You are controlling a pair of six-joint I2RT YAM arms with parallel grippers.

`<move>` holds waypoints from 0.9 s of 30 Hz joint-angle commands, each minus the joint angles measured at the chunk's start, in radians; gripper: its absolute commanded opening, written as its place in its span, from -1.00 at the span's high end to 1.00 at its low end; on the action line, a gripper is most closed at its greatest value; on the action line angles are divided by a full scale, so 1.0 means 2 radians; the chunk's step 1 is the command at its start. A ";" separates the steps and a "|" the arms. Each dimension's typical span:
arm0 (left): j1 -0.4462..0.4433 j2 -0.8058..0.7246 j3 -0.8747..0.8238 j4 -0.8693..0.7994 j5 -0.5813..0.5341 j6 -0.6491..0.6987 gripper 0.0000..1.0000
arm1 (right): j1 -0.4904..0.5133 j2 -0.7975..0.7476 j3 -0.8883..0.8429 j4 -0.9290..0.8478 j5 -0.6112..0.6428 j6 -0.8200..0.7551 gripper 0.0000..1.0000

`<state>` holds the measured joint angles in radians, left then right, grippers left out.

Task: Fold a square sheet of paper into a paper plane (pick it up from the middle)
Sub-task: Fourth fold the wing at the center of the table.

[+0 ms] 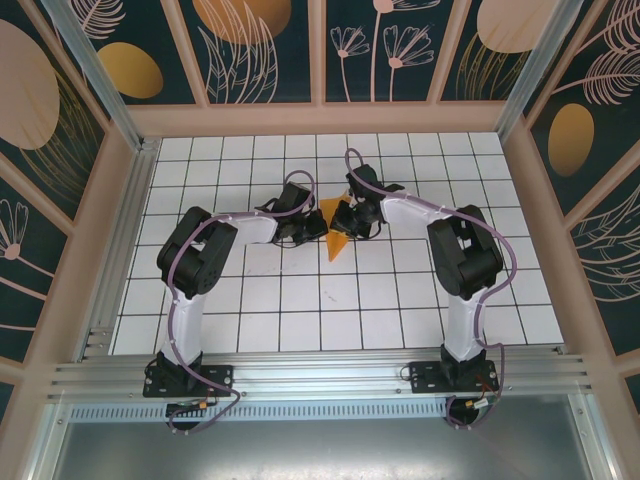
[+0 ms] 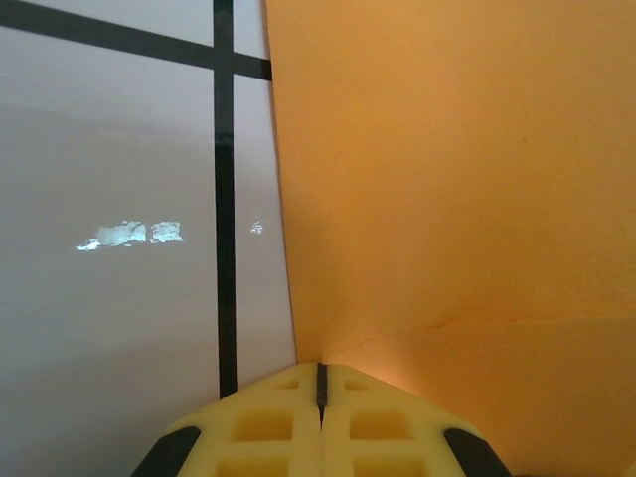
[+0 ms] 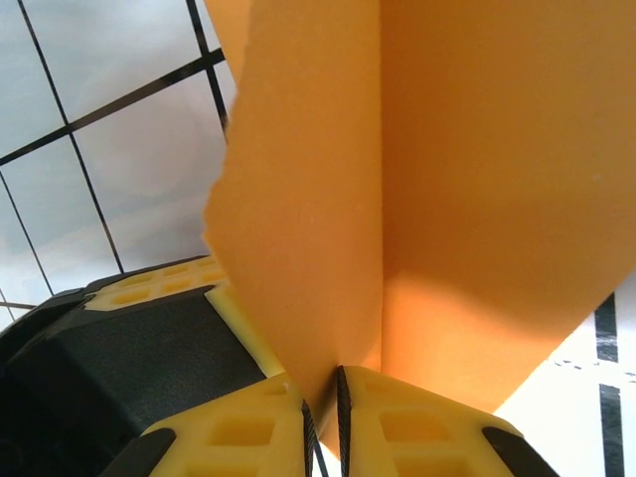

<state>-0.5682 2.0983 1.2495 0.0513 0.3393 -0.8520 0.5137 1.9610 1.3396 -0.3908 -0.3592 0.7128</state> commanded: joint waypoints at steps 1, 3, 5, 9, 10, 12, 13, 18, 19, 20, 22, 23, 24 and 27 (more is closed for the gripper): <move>-0.001 0.021 -0.022 -0.024 0.000 -0.013 0.97 | 0.002 0.003 -0.007 0.032 -0.017 0.002 0.63; 0.000 0.022 -0.026 -0.011 0.012 -0.022 0.99 | 0.000 0.004 -0.014 0.044 -0.030 0.003 0.61; 0.002 0.024 -0.032 0.003 0.028 -0.035 1.00 | -0.001 0.003 -0.024 0.060 -0.044 0.000 0.60; 0.009 0.024 -0.049 0.026 0.051 -0.054 1.00 | -0.003 -0.001 -0.041 0.082 -0.058 -0.008 0.59; 0.012 0.024 -0.053 0.032 0.056 -0.060 1.00 | -0.003 -0.003 -0.047 0.087 -0.060 -0.009 0.58; 0.016 0.022 -0.060 0.041 0.063 -0.066 1.00 | -0.004 -0.009 -0.060 0.099 -0.065 -0.011 0.51; 0.017 0.022 -0.063 0.046 0.066 -0.069 1.00 | -0.006 -0.014 -0.065 0.105 -0.068 -0.012 0.47; 0.020 0.028 -0.077 0.071 0.086 -0.085 1.00 | -0.011 -0.030 -0.094 0.135 -0.084 -0.019 0.29; 0.021 0.029 -0.080 0.073 0.087 -0.086 1.00 | -0.012 -0.035 -0.101 0.147 -0.090 -0.020 0.25; 0.022 0.029 -0.082 0.074 0.089 -0.088 1.00 | -0.014 -0.038 -0.108 0.159 -0.095 -0.021 0.24; 0.024 0.030 -0.087 0.083 0.096 -0.094 1.00 | -0.017 -0.041 -0.120 0.182 -0.112 -0.019 0.23; 0.025 0.032 -0.091 0.090 0.101 -0.099 1.00 | -0.019 -0.041 -0.126 0.195 -0.122 -0.019 0.23; 0.026 0.032 -0.092 0.094 0.106 -0.102 1.00 | -0.020 -0.041 -0.129 0.205 -0.128 -0.019 0.23; 0.028 0.036 -0.096 0.097 0.111 -0.106 1.00 | -0.020 -0.040 -0.135 0.221 -0.138 -0.025 0.26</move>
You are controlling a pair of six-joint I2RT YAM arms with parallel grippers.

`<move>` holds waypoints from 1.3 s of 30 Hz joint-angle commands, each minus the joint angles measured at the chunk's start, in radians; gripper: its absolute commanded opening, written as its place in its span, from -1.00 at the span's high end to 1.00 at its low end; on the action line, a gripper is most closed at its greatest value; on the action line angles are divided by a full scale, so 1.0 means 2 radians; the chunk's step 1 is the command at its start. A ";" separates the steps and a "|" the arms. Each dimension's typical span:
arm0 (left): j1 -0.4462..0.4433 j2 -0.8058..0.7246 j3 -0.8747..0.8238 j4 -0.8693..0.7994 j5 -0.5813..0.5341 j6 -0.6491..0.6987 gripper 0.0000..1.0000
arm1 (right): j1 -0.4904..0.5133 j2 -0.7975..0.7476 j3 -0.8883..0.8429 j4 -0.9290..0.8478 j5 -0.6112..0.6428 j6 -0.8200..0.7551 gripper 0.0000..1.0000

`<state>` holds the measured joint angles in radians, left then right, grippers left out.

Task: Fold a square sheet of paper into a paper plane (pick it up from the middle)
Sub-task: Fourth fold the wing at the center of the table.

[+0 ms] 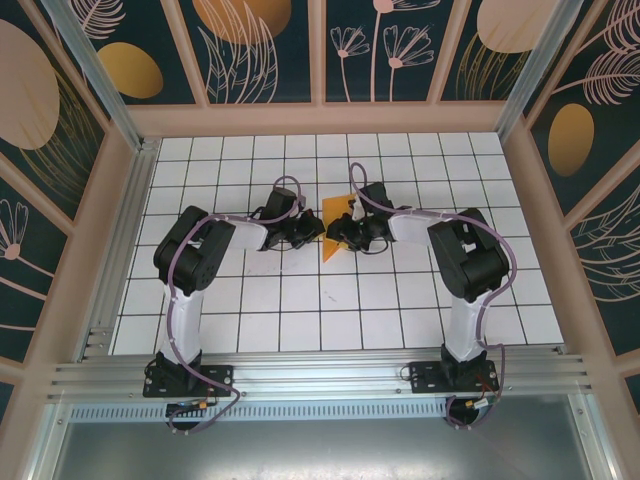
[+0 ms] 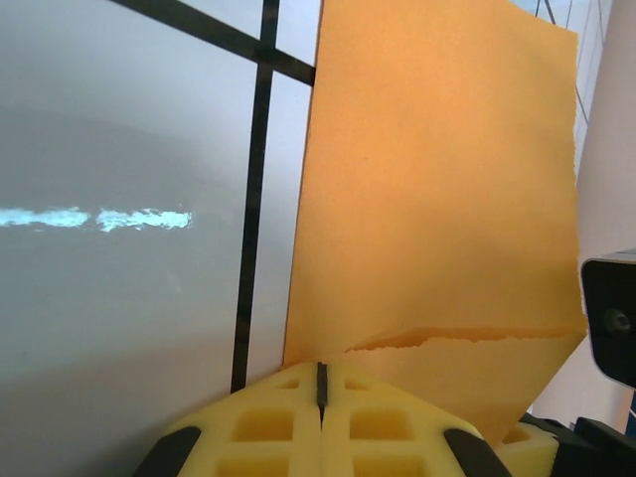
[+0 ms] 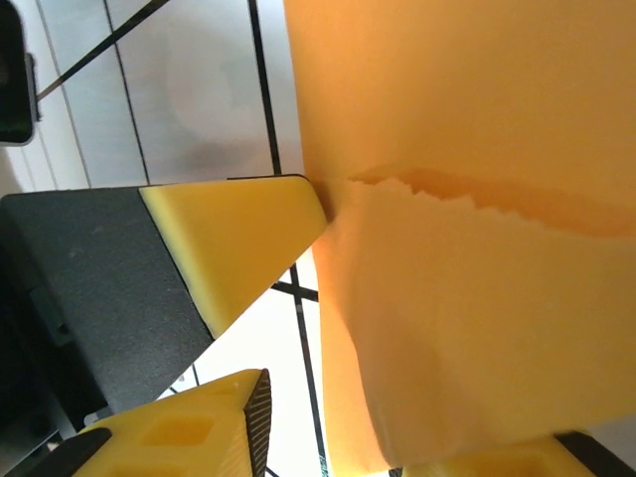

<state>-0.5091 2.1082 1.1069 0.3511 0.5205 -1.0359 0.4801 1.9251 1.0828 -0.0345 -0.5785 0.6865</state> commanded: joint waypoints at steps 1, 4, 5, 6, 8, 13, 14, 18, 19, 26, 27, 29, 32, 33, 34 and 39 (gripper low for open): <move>-0.002 0.032 -0.024 -0.058 0.018 -0.013 1.00 | -0.003 -0.023 -0.008 0.045 -0.027 -0.014 0.27; -0.001 0.033 -0.022 -0.075 0.008 -0.004 1.00 | -0.008 -0.031 -0.020 0.056 -0.022 -0.012 0.27; -0.001 0.033 -0.021 -0.081 0.005 0.000 1.00 | -0.009 -0.036 -0.024 0.058 -0.018 -0.010 0.27; -0.001 0.033 -0.020 -0.085 0.002 0.002 1.00 | -0.011 -0.038 -0.026 0.057 -0.013 -0.009 0.27; -0.001 0.034 -0.017 -0.099 -0.005 0.011 1.00 | -0.017 -0.043 -0.029 0.051 0.006 -0.009 0.26; -0.001 0.037 -0.014 -0.109 -0.006 0.021 1.00 | -0.027 -0.041 -0.026 0.052 0.016 -0.004 0.27; -0.001 0.037 -0.013 -0.110 -0.007 0.021 1.00 | -0.028 -0.040 -0.025 0.054 0.017 -0.004 0.29; -0.001 0.039 -0.013 -0.110 -0.008 0.023 1.00 | -0.029 -0.043 -0.029 0.075 0.007 0.001 0.38; -0.001 0.040 -0.012 -0.109 -0.006 0.022 1.00 | -0.029 -0.045 -0.032 0.087 -0.001 0.003 0.40; 0.000 0.043 -0.014 -0.100 0.002 0.019 1.00 | -0.027 -0.030 -0.048 0.149 -0.061 0.009 0.47; 0.000 0.044 -0.015 -0.094 0.006 0.016 1.00 | -0.027 -0.028 -0.050 0.152 -0.063 0.009 0.47; 0.000 0.047 -0.018 -0.085 0.013 0.011 1.00 | -0.028 -0.025 -0.055 0.164 -0.069 0.008 0.49; 0.001 0.050 -0.022 -0.076 0.022 0.004 1.00 | -0.027 -0.022 -0.064 0.193 -0.083 0.010 0.48; 0.001 0.050 -0.023 -0.073 0.023 0.004 1.00 | -0.027 -0.019 -0.064 0.200 -0.086 0.010 0.47; 0.001 0.051 -0.023 -0.073 0.022 0.004 1.00 | -0.028 -0.017 -0.066 0.209 -0.090 0.009 0.47; 0.002 0.051 -0.023 -0.074 0.021 0.004 1.00 | -0.028 -0.002 -0.064 0.226 -0.098 0.003 0.49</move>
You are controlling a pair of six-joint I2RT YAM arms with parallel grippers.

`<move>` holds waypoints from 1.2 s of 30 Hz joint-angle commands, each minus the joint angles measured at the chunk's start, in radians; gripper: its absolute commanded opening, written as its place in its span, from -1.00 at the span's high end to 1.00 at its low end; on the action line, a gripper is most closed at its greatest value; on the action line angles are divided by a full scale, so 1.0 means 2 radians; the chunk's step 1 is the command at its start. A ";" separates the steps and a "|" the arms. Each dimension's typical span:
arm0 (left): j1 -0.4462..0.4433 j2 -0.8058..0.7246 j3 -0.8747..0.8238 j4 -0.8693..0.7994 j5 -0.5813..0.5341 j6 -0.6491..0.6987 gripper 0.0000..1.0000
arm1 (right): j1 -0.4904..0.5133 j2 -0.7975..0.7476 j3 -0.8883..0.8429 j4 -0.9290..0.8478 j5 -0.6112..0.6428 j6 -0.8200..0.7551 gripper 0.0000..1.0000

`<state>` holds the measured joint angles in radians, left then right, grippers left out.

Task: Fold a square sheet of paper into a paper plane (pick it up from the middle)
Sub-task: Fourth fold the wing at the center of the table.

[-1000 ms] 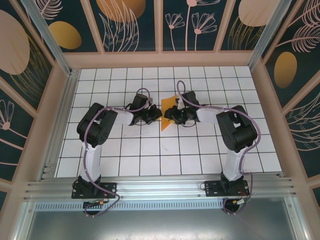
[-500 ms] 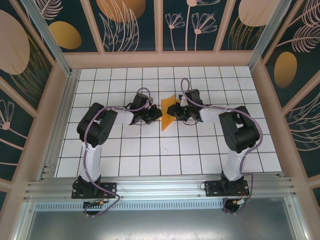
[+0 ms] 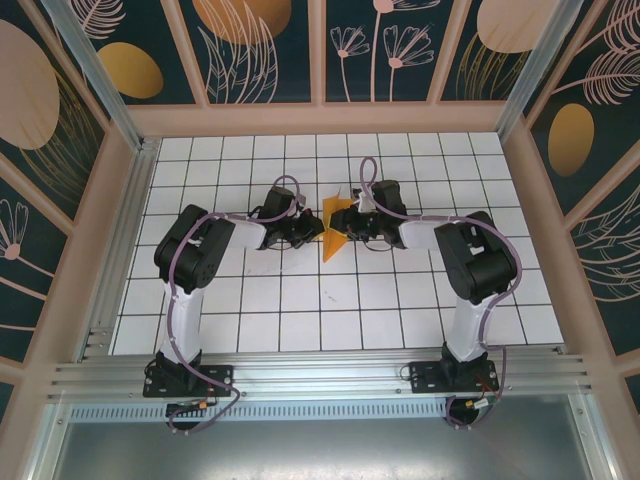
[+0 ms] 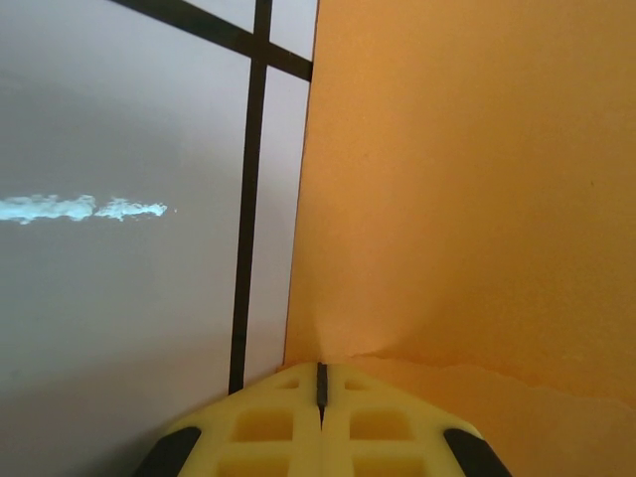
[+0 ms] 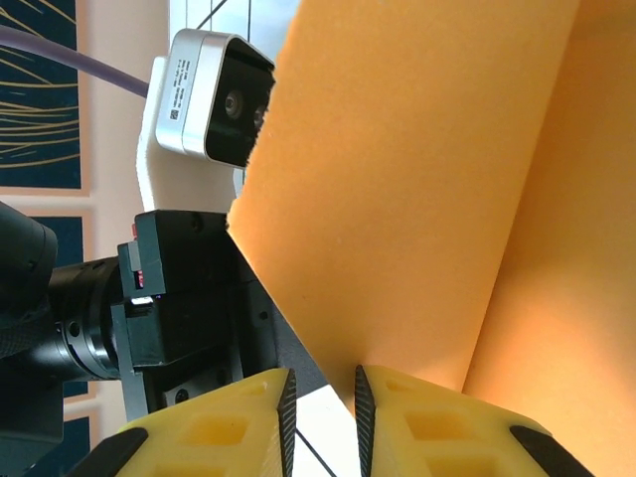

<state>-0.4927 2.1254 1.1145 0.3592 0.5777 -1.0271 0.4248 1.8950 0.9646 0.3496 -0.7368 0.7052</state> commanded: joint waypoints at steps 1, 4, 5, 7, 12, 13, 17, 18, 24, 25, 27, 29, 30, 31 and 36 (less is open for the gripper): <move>-0.006 0.042 -0.027 -0.078 -0.007 0.000 1.00 | 0.001 0.016 -0.004 0.037 -0.018 -0.006 0.52; -0.006 0.043 -0.027 -0.080 -0.008 0.001 1.00 | 0.000 0.027 -0.002 0.040 -0.015 -0.007 0.59; -0.006 0.043 -0.027 -0.080 -0.007 0.001 1.00 | 0.001 0.030 -0.002 0.041 -0.014 -0.008 0.62; -0.005 0.043 -0.026 -0.079 -0.006 0.001 1.00 | 0.000 0.037 -0.001 0.041 -0.012 -0.009 0.63; -0.004 0.043 -0.025 -0.076 -0.002 0.000 1.00 | 0.001 0.044 -0.001 0.039 -0.010 -0.014 0.64; -0.004 0.043 -0.025 -0.075 -0.001 0.000 1.00 | 0.001 0.045 -0.002 0.039 -0.009 -0.014 0.64; -0.003 0.038 -0.026 -0.070 0.003 0.000 1.00 | 0.001 0.048 0.001 0.031 -0.003 -0.019 0.64; -0.001 0.033 -0.026 -0.065 0.005 0.000 1.00 | 0.001 0.049 0.002 0.027 -0.001 -0.020 0.65; 0.003 0.003 -0.030 -0.013 0.024 -0.010 1.00 | 0.001 0.052 0.008 0.006 0.008 -0.037 0.75; 0.003 -0.001 -0.030 -0.008 0.024 -0.010 1.00 | 0.001 0.052 0.008 0.003 0.009 -0.039 0.74; 0.004 -0.006 -0.030 0.001 0.025 -0.013 0.97 | 0.001 0.055 0.011 0.000 0.011 -0.044 0.74; 0.005 -0.012 -0.033 0.009 0.022 -0.013 0.96 | 0.001 0.056 0.013 -0.004 0.011 -0.047 0.74; 0.005 -0.015 -0.035 0.012 0.019 -0.013 0.95 | 0.001 0.057 0.015 -0.005 0.011 -0.048 0.73; 0.006 -0.020 -0.039 0.019 0.018 -0.013 0.94 | 0.001 0.057 0.016 -0.007 0.012 -0.049 0.73; 0.007 -0.034 -0.046 0.034 0.015 0.000 0.78 | 0.001 0.058 0.020 -0.011 0.008 -0.059 0.72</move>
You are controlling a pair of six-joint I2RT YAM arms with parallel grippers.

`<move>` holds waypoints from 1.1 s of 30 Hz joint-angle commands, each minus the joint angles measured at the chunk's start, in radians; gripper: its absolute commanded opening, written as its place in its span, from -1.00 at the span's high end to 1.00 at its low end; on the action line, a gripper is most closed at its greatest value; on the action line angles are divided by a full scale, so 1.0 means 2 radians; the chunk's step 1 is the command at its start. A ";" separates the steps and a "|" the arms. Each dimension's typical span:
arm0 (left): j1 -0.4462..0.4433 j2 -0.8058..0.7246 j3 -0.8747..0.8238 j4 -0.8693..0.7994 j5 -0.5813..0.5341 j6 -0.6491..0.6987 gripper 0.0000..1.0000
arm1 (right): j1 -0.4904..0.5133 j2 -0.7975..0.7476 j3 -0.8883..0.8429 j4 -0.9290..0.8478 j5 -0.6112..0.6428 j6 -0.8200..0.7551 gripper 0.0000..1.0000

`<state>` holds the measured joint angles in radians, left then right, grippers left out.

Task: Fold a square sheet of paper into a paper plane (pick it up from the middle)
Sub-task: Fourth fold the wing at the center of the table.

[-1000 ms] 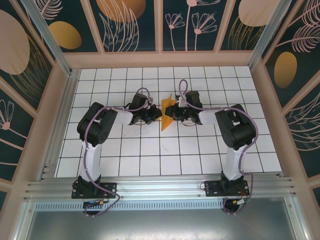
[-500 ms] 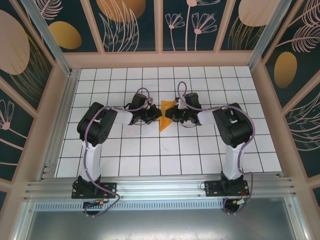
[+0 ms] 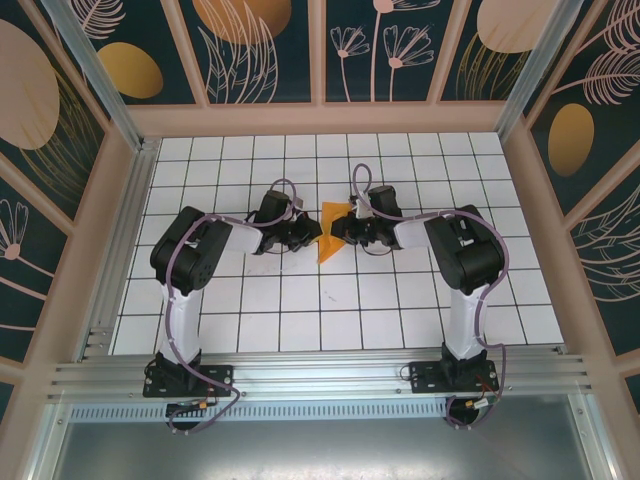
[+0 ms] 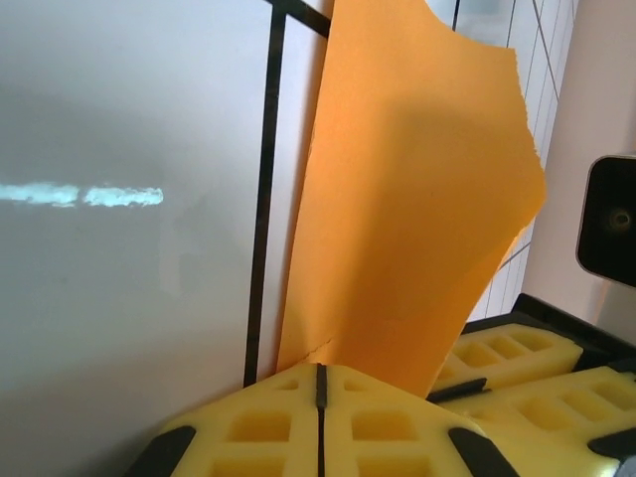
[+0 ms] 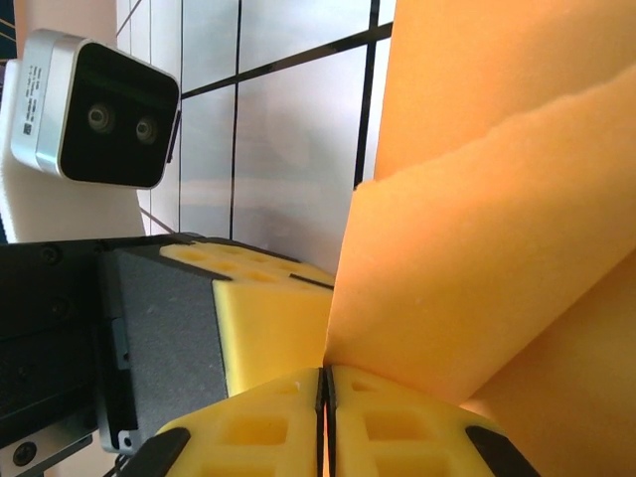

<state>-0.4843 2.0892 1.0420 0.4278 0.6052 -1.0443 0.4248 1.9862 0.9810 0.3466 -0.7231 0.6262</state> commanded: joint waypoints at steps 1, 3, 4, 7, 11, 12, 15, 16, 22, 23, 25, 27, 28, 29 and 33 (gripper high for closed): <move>0.003 -0.016 -0.010 -0.001 0.001 0.011 0.76 | 0.001 0.012 0.010 -0.007 -0.003 -0.022 0.67; 0.003 -0.014 -0.011 -0.001 0.001 0.011 0.75 | 0.001 0.010 0.007 0.000 -0.005 -0.020 0.53; 0.003 -0.012 -0.012 -0.003 0.000 0.011 0.75 | 0.000 0.009 0.007 0.005 -0.007 -0.019 0.49; 0.003 -0.006 -0.012 -0.014 -0.002 0.012 0.80 | -0.001 0.008 0.007 0.011 -0.008 -0.014 0.46; 0.003 -0.007 -0.014 -0.028 -0.009 0.021 0.92 | -0.001 0.011 0.015 0.002 -0.002 -0.007 0.57; 0.003 -0.008 -0.014 -0.030 -0.009 0.024 0.93 | -0.001 0.012 0.018 -0.002 -0.001 -0.007 0.60; 0.003 -0.016 -0.016 -0.027 -0.005 0.026 0.93 | -0.001 0.014 0.020 -0.005 -0.001 -0.007 0.63; 0.003 -0.020 -0.018 -0.023 -0.004 0.025 0.93 | 0.000 0.014 0.020 -0.007 -0.001 -0.008 0.63; 0.006 -0.042 -0.032 0.001 0.000 0.023 0.85 | 0.001 0.013 0.018 -0.015 0.002 -0.018 0.73; 0.008 -0.045 -0.032 0.010 0.000 0.020 0.84 | 0.001 0.012 0.017 -0.016 0.002 -0.020 0.73; 0.009 -0.049 -0.046 0.028 0.000 0.015 0.81 | 0.001 0.010 0.015 -0.015 0.003 -0.023 0.75; 0.010 -0.050 -0.045 0.037 0.000 0.013 0.78 | 0.001 0.010 0.016 -0.017 0.004 -0.025 0.77; 0.009 -0.050 -0.044 0.040 0.001 0.013 0.76 | 0.001 0.010 0.017 -0.018 0.004 -0.026 0.78; 0.010 -0.050 -0.044 0.045 0.002 0.012 0.73 | 0.001 0.010 0.017 -0.020 0.004 -0.028 0.78; 0.009 -0.042 -0.037 0.046 0.006 0.023 0.61 | 0.001 0.012 0.019 -0.025 0.007 -0.032 0.81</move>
<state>-0.4709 2.0163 0.9600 0.4801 0.5987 -1.0222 0.4248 1.9949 0.9993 0.3248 -0.7227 0.5987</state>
